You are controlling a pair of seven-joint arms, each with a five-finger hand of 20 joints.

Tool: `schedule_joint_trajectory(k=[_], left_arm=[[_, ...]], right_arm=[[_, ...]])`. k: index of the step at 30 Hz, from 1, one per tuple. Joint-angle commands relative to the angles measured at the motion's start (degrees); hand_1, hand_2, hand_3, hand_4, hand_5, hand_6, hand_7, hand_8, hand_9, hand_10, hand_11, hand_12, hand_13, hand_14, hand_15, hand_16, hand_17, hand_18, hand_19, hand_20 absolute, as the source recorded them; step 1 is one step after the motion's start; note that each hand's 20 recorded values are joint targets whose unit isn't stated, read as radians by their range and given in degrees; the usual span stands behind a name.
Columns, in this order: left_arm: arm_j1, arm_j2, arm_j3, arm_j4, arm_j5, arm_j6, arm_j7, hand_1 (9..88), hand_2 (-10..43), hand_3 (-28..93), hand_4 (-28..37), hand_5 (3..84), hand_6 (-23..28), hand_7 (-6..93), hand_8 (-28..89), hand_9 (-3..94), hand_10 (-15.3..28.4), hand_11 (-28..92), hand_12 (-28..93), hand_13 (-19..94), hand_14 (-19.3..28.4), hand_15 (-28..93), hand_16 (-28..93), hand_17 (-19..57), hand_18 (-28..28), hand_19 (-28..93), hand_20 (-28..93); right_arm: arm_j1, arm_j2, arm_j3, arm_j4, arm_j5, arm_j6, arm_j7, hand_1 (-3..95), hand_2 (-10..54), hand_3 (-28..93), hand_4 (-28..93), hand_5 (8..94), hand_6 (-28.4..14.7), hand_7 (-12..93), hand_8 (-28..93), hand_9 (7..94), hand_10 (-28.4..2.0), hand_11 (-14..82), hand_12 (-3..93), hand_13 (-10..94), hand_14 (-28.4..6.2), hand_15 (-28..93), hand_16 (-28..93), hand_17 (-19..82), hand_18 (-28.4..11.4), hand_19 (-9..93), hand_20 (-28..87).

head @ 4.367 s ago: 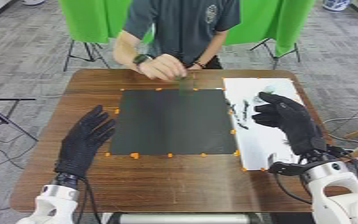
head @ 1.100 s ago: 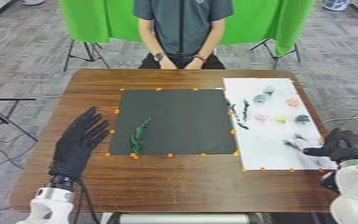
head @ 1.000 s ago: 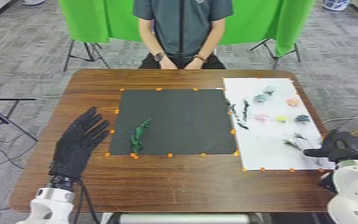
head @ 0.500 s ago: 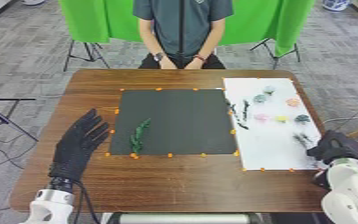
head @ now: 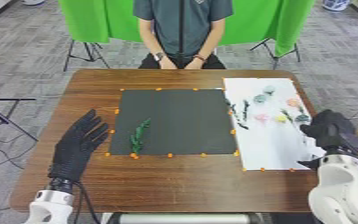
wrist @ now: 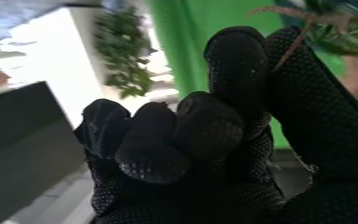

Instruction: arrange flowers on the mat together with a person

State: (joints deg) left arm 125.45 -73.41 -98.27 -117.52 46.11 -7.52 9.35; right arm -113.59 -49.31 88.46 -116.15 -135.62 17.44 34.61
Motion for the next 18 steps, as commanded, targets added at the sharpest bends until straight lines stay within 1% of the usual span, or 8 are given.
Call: schedule_joint_trajectory(k=[1,5,9,10,14,16,17,18], left_arm=[[1.7,0.31,-0.55,-0.77,-0.25,1.33,-0.19,28.0,-2.7,68,-25.6,31.2,3.3,19.6,-10,23.9,11.6,21,15,22,13.2,26,3,-9.0,21.0,44,12],[1.5,0.01,-0.05,-0.65,-0.26,1.07,-0.64,27.8,-2.9,68,-25.6,31.3,3.3,19.6,-10,24.1,11.8,21,15,22,13.2,26,3,-9.0,21.1,44,12],[1.3,0.14,0.49,-0.64,-0.2,0.89,-0.67,27.6,-3.2,68,-26.1,31.6,3.3,19.9,-10,24.4,12.0,22,16,22,13.7,27,3,-9.3,21.3,44,12],[1.3,0.22,0.61,-0.62,-0.2,0.89,-0.53,27.7,-3.2,68,-26.3,31.8,3.3,20.0,-10,24.6,12.1,22,16,23,13.8,27,3,-9.3,21.5,44,12],[1.4,0.17,0.86,-0.76,-0.13,0.84,-0.72,27.6,-2.9,68,-27.1,32.1,3.0,20.8,-10,25.3,12.1,22,16,23,14.5,29,4,-9.5,21.9,45,12],[1.8,0.46,1.0,-0.92,-0.2,1.52,-0.28,27.5,-2.5,68,-27.5,32.2,3.0,21.0,-10,25.8,12.1,23,17,24,15.0,29,4,-9.7,22.3,45,12],[2.1,0.41,0.7,-1.15,-0.18,1.37,-0.74,27.4,-2.5,68,-27.6,32.3,3.0,21.0,-10,25.9,12.1,22,17,24,15.0,29,4,-9.7,22.4,46,12],[2.3,0.43,0.6,-1.16,-0.24,1.19,-0.55,27.5,-2.3,68,-27.7,32.3,2.9,21.2,-10,26.0,12.2,22,17,24,15.0,29,4,-9.8,22.6,46,12]], right_arm=[[18.1,-1.0,-13.9,-3.9,1.3,-7.9,-7.1,41.0,-9.5,84,-16,81.4,0.1,54,13,86.5,-9.9,64.4,38.5,75,-10.7,86,32,39,-22.3,93,67],[27.3,-4.3,-25.8,0.0,0.6,-16.2,-8.9,40.7,-9.5,84,-15,81.8,0.5,54,13,87.1,-9.4,64.6,38.5,76,-10.4,86,32,40,-22.3,93,67],[30.6,-7.9,-31.7,3.5,-1.8,-26.2,-11.3,40.6,-9.5,83,-15,82.2,0.6,54,13,87.4,-9.2,64.6,38.6,77,-10.2,86,32,41,-22.4,93,68],[32.3,-7.6,-35.1,5.4,-2.1,-24.7,-11.4,40.6,-9.5,84,-15,82.3,0.6,54,13,87.6,-9.1,64.6,38.6,77,-10.2,86,32,41,-22.4,93,68],[35.5,-9.0,-40.8,9.6,-6.5,-27.1,-11.8,40.9,-9.5,83,-15,82.5,0.7,54,13,87.7,-9.0,64.5,38.7,77,-10.1,86,32,42,-22.4,93,69],[38.3,-10.5,-43.9,12.9,-5.8,-28.6,-10.6,40.9,-9.5,83,-15,82.6,0.7,54,13,87.8,-8.9,64.5,38.7,77,-10.1,86,32,42,-22.4,93,69],[38.9,-11.3,-44.3,13.6,-5.1,-29.9,-10.1,41.0,-9.5,83,-15,82.6,0.7,54,13,87.8,-8.9,64.5,38.7,77,-10.0,86,32,42,-22.4,93,69],[39.6,-12.2,-45.2,14.9,-5.4,-28.7,-10.0,41.0,-9.5,83,-15,82.6,0.7,54,13,87.8,-8.9,64.5,38.7,77,-10.0,86,32,42,-22.4,93,69]])
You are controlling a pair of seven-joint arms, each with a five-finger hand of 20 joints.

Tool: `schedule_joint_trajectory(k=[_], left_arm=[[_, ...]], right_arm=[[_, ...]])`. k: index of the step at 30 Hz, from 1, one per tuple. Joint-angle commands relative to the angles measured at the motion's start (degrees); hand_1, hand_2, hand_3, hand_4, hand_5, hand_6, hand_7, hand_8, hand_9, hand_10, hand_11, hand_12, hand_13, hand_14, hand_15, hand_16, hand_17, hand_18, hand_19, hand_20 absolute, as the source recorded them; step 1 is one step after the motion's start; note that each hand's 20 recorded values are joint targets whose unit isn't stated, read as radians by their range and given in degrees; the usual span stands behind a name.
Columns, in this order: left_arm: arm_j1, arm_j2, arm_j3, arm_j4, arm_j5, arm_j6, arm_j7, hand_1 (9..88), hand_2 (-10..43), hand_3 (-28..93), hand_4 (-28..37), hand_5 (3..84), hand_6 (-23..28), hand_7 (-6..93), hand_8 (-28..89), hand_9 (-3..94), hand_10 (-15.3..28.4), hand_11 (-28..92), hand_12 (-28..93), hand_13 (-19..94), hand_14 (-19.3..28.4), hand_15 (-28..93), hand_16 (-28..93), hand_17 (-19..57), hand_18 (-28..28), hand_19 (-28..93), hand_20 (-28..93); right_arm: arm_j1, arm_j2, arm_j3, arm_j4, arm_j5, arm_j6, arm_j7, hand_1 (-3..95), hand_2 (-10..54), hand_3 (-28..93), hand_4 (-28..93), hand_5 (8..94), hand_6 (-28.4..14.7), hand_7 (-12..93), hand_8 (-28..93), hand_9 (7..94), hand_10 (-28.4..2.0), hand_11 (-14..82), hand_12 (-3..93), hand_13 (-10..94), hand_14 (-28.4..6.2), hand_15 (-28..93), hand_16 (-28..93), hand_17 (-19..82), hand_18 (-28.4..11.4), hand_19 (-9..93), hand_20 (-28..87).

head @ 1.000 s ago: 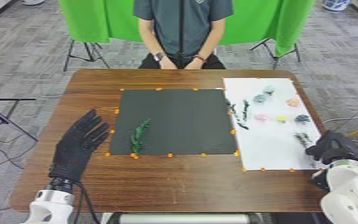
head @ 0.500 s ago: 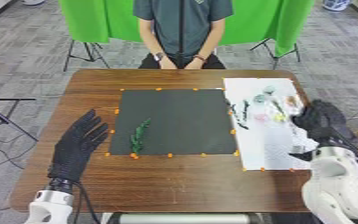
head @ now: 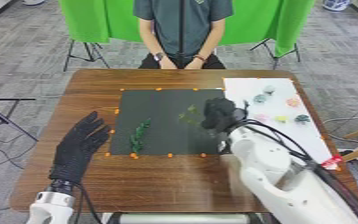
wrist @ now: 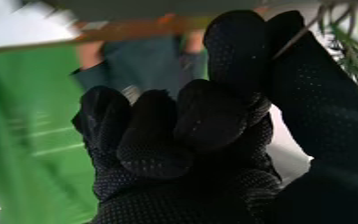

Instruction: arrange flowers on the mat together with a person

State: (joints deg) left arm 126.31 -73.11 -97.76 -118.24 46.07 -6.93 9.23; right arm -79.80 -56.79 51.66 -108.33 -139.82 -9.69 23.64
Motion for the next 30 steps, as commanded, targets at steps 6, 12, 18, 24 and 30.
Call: schedule_joint_trajectory(k=[6,12,18,24,30], left_arm=[[1.2,0.62,0.48,-0.36,-0.21,0.83,-0.46,27.6,-1.7,67,-27.9,32.1,2.6,22.0,-11,27.0,12.6,22,17,26,15.7,31,4,-9.9,23.1,46,11],[0.8,0.75,0.72,-0.11,-0.22,0.68,-0.73,27.4,-1.4,67,-28.1,32.3,2.4,23.2,-11,28.4,13.1,22,18,27,16.6,31,4,-10.3,23.9,47,11],[0.4,1.03,1.2,-0.03,-0.57,1.2,-0.69,27.0,-1.1,67,-28.2,32.5,2.0,24.4,-12,29.9,13.5,21,19,29,17.7,32,4,-10.7,24.6,48,10],[-0.7,1.11,1.56,0.53,-0.28,0.17,-1.38,27.1,-0.5,66,-28.3,33.2,1.5,26.0,-12,32.1,13.7,21,20,31,19.6,33,5,-11.4,25.5,49,9],[-1.0,1.42,1.7,0.72,-0.4,-0.03,-1.72,26.9,-0.1,66,-28.3,33.5,1.1,27.1,-13,33.4,13.8,20,21,32,20.2,33,5,-12.0,25.9,50,8]], right_arm=[[7.7,-7.7,-11.1,9.9,-2.7,-2.3,3.7,41.1,-9.5,83,-18,84.8,1.7,52,13,89.7,-7.9,63.4,38.0,80,-8.9,85,31,45,-22.5,93,69],[8.0,-10.5,-11.4,10.9,-2.7,-3.9,4.4,40.9,-9.5,83,-24,88.8,2.6,47,13,92.6,-6.6,60.7,37.2,83,-7.8,84,30,49,-22.4,93,69],[7.5,-13.0,-10.7,10.5,-0.7,-6.8,5.2,37.9,-9.5,84,-25,91.9,3.3,48,-5,93.7,-6.0,61.7,33.0,86,-7.1,82,30,52,-22.3,93,69],[6.6,-15.7,-10.4,10.4,2.3,-6.6,7.4,34.6,-6.1,84,-24,93.4,2.7,46,-11,93.7,-6.1,61.6,30.7,87,-6.9,81,30,53,-22.2,93,69],[6.6,-16.7,-10.1,10.2,3.2,-6.8,10.0,31.6,-0.8,83,-23,93.6,2.2,45,-10,93.7,-6.7,61.8,28.4,87,-7.3,80,30,54,-22.1,93,69]])
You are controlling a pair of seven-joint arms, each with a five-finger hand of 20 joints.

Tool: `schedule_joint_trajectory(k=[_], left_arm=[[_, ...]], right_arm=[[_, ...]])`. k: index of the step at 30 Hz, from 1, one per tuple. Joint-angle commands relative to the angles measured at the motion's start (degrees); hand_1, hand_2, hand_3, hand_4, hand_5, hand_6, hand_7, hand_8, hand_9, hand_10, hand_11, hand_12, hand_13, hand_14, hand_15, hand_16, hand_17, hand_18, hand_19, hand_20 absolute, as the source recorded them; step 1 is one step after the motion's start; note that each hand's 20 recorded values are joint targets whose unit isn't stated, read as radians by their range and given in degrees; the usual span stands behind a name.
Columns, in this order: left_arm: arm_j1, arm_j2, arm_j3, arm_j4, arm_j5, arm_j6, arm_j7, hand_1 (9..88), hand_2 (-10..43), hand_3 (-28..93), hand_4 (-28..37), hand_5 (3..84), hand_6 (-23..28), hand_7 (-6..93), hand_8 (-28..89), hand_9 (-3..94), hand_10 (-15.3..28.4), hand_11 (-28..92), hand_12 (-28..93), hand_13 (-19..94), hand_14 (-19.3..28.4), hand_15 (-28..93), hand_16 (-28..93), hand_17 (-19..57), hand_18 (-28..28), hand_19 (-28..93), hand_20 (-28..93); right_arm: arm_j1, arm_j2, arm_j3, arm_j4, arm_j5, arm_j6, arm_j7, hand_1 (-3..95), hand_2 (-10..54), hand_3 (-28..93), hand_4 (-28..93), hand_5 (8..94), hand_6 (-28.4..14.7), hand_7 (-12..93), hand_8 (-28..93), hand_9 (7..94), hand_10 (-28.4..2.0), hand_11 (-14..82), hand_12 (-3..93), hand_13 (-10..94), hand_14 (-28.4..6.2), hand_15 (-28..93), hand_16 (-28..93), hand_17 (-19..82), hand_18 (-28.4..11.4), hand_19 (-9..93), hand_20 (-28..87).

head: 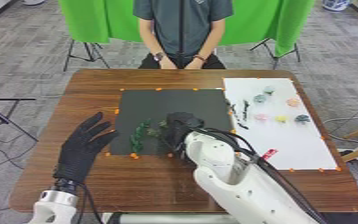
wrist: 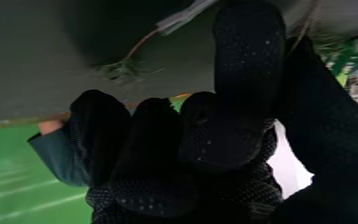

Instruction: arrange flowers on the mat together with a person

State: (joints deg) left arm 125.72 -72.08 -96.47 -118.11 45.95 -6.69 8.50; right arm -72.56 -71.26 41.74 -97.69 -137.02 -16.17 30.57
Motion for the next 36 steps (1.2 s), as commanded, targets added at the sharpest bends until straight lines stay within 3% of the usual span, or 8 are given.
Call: schedule_joint_trajectory(k=[1,18,24,27,29,32,33,36], left_arm=[[-0.4,0.36,0.42,0.67,-0.24,-0.32,-1.02,26.7,-0.2,66,-28.3,33.5,1.1,27.2,-13,33.4,13.7,20,21,32,20.2,33,5,-12.1,25.9,50,8],[-0.1,0.22,-0.24,0.66,-0.13,-0.7,-1.43,25.7,-2.5,70,-28.3,34.9,1.6,26.2,-12,31.5,13.6,20,21,27,19.2,33,4,-11.7,24.0,49,6],[0.0,-0.13,-0.97,0.24,0.32,-1.14,-1.14,25.5,-4.2,72,-28.3,35.1,2.3,23.5,-11,28.3,13.3,20,20,24,17.3,32,2,-10.8,22.4,47,6],[1.2,0.19,-1.73,-0.44,0.19,-0.03,-0.04,26.4,-4.5,72,-28.3,33.6,2.9,21.3,-10,26.0,12.5,21,19,23,15.5,31,2,-10.4,21.8,47,7],[2.2,0.5,-2.14,-0.92,0.15,1.18,1.01,27.2,-4.2,72,-28.2,32.7,3.1,20.2,-10,24.8,12.1,20,18,22,14.5,30,2,-10.1,21.5,46,7],[3.1,0.86,-2.51,-1.4,-0.26,3.43,2.56,27.8,-3.8,71,-27.5,31.6,3.1,19.6,-9,23.5,11.4,20,17,21,13.1,27,2,-9.8,21.2,45,8],[3.2,1.12,-2.47,-1.52,-0.33,4.26,2.97,28.0,-3.7,70,-27.3,31.1,3.0,19.5,-9,23.0,11.2,20,17,20,12.7,26,2,-9.7,21.1,45,8],[3.9,1.43,-2.43,-1.83,-0.82,6.15,4.65,28.4,-3.5,69,-26.5,29.3,2.7,19.5,-10,20.8,10.4,20,16,18,11.6,22,3,-9.6,20.7,44,9]], right_arm=[[-0.7,-2.4,0.1,-0.5,0.8,-0.3,3.2,31.1,-0.2,83,-23,93.6,2.2,44,-10,93.7,-6.7,61.8,28.3,87,-7.3,80,30,54,-22.1,93,69],[-1.1,-0.7,3.1,-7.0,-1.5,-2.8,2.9,24.5,4.3,79,-23,93.0,1.5,41,-10,93.7,-6.6,60.0,28.4,87,-7.2,79,30,54,-22.4,93,69],[-4.8,4.9,11.6,-16.5,5.9,-0.2,2.1,22.6,5.7,76,-22,88.9,-0.1,39,-10,92.6,-8.3,52.4,34.0,82,-8.9,79,30,47,-22.5,93,64],[-11.6,8.7,25.0,-22.4,19.7,1.4,-5.4,22.7,7.4,75,-21,79.7,-2.6,35,-10,84.0,-12.7,45.5,33.8,70,-12.8,75,27,35,-22.0,91,53],[-17.7,10.7,36.2,-24.9,38.0,3.8,-10.7,22.0,7.9,77,-20,68.9,-4.6,27,-11,72.5,-14.7,37.2,29.4,60,-14.7,70,24,29,-20.5,87,48],[-25.6,14.1,47.7,-25.7,63.0,6.2,-18.0,19.6,7.2,80,-21,56.3,-6.3,21,-10,58.2,-17.2,28.7,24.6,49,-16.2,60,18,22,-21.7,74,43],[-29.3,13.8,53.2,-25.8,70.3,3.7,-20.4,18.5,6.6,80,-21,51.7,-6.6,20,-10,52.4,-17.5,25.1,23.3,44,-16.5,55,17,18,-22.5,67,40],[-37.7,15.6,59.5,-26.8,74.7,8.4,-27.5,15.5,2.9,82,-23,39.2,-5.1,15,-9,38.3,-15.3,13.6,23.0,31,-15.2,29,22,8,-23.3,51,31]])
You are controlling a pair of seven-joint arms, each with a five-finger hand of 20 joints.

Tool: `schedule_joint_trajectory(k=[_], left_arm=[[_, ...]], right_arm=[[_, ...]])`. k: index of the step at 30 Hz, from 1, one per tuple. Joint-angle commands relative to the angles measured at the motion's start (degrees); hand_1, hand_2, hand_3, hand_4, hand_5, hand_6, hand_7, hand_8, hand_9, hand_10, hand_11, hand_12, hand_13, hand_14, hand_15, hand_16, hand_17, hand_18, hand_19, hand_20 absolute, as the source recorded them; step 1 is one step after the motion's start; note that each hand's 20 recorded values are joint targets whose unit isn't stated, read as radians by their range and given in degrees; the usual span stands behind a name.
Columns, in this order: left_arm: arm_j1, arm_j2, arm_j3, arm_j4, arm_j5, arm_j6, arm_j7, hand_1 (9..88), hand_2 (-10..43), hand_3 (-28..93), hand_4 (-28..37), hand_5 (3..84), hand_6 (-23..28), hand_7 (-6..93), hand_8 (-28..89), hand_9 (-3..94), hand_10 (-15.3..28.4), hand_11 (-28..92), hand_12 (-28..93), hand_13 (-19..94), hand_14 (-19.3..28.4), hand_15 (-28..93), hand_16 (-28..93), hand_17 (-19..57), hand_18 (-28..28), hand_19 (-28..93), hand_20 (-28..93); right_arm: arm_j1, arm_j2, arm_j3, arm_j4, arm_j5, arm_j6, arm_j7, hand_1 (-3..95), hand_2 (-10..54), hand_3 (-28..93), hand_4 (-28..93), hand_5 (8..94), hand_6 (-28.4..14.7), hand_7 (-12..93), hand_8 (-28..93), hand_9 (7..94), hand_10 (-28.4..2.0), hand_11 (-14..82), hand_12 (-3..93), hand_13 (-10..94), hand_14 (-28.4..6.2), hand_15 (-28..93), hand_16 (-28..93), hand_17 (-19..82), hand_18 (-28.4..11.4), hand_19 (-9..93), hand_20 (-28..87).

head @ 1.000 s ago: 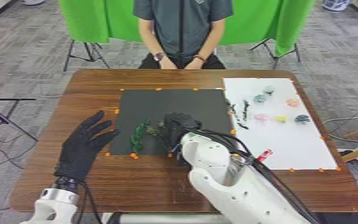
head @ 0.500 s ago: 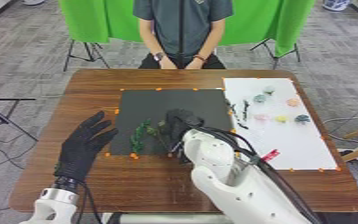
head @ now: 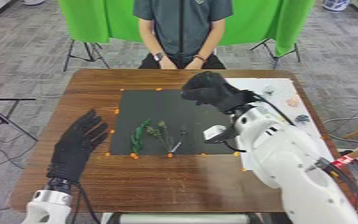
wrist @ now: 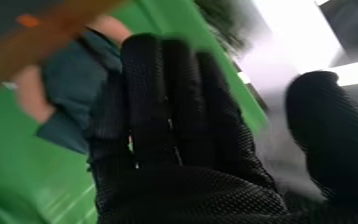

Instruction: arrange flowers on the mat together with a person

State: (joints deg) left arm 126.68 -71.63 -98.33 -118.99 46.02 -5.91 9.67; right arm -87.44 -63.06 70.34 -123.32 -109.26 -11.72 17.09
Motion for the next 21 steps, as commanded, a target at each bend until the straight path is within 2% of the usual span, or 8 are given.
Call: schedule_joint_trajectory(k=[1,3,6,14,18,20,21], left_arm=[[3.4,1.1,-0.59,-1.12,-1.37,6.19,4.67,28.4,-3.4,69,-26.0,27.9,2.2,19.8,-10,19.2,9.9,19,16,17,10.9,18,4,-10.2,20.4,42,9],[3.6,1.24,-0.77,-1.07,-1.56,6.09,5.55,28.4,-3.2,69,-25.7,26.2,1.6,19.9,-10,17.8,9.3,17,16,16,10.4,13,7,-10.9,20.1,40,10],[3.7,1.33,-0.76,-1.13,-1.67,6.21,6.55,28.4,-3.4,68,-25.6,24.7,1.1,19.4,-10,16.9,8.9,15,16,15,10.2,11,7,-11.2,20.1,39,10],[3.6,0.67,-0.29,-0.89,-1.89,5.79,6.08,28.3,-3.7,68,-25.3,24.8,1.4,19.9,-10,17.0,9.1,15,17,16,10.5,11,9,-11.3,20.0,38,10],[3.3,0.28,-0.12,-0.64,-2.98,5.16,5.62,28.5,-3.6,68,-25.2,25.0,1.5,19.8,-10,17.1,9.1,15,17,16,10.5,12,9,-11.2,19.9,39,11],[3.2,0.32,-0.05,-0.59,-4.26,5.05,5.86,28.5,-3.5,68,-25.1,25.0,1.5,19.8,-10,17.2,9.2,15,17,16,10.6,12,9,-11.1,19.9,39,11],[3.0,0.28,0.0,-0.55,-4.17,5.14,5.97,28.5,-3.5,68,-25.1,25.0,1.6,19.8,-10,17.2,9.2,15,17,16,10.7,13,9,-11.1,19.9,39,11]], right_arm=[[-27.0,6.9,34.2,-2.0,46.6,6.0,-15.5,15.1,-0.2,83,-23,34.7,-3.6,12,-8,34.4,-14.2,7.5,23.0,28,-14.1,13,29,5,-23.3,43,27],[-30.4,5.5,36.9,-2.9,50.4,6.5,-15.0,14.3,-2.8,83,-23,32.5,-2.8,11,-8,32.4,-13.7,4.8,23.0,26,-13.8,6,32,3,-23.1,38,24],[-33.8,3.3,39.1,-3.8,53.6,6.5,-14.6,13.8,-3.4,83,-23,31.3,-3.6,11,-8,32.0,-13.8,4.2,23.3,26,-13.9,4,33,3,-22.9,37,23],[-35.9,-1.0,39.8,-4.6,52.6,6.7,-13.7,13.8,-3.4,83,-24,32.3,-5.4,12,-7,33.8,-14.3,7.4,24.4,29,-13.3,5,35,3,-23.0,39,23],[-35.1,-2.2,40.0,-4.2,51.5,4.9,-13.0,14.3,-3.7,83,-23,32.3,-5.5,12,-7,34.3,-14.3,8.4,24.3,29,-13.2,7,36,3,-23.7,40,24],[-34.8,-2.6,39.8,-4.0,51.1,4.9,-13.2,14.4,-4.0,83,-23,32.2,-5.5,13,-7,34.2,-14.3,8.6,24.2,29,-13.4,8,36,4,-23.9,40,23],[-35.0,-2.7,39.8,-4.1,51.1,5.2,-13.3,14.4,-4.0,83,-23,32.1,-5.5,13,-8,34.2,-14.3,8.7,24.2,30,-13.4,8,35,4,-23.9,40,23]])
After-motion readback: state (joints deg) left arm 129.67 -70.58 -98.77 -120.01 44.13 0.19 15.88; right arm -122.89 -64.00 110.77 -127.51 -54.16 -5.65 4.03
